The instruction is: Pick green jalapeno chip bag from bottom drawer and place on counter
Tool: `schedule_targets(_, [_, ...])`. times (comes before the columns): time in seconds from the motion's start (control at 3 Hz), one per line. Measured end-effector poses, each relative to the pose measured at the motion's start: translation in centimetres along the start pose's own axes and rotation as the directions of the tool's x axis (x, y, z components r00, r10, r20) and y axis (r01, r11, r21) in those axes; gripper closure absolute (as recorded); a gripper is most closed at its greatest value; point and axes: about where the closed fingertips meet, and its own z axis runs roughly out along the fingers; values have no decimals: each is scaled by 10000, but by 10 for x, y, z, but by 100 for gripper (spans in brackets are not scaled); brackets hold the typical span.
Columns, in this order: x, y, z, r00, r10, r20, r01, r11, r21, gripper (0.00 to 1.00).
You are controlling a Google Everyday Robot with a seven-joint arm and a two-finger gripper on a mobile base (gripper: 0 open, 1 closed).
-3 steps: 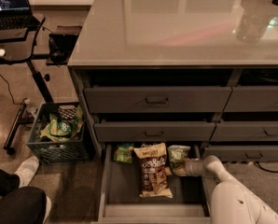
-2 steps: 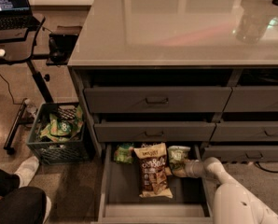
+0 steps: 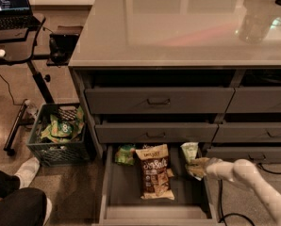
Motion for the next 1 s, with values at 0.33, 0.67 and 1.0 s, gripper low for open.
schedule_targets(0.33, [-29,26,-55,9974,-317,652,359,9972,-649,100])
schedule_targets(0.67, [-44,40,-85,9940,-454,998,553,9936,-988,100])
schedule_targets(1.0, [-44,40,-85,9940,-454,998,553,9936,-988,100])
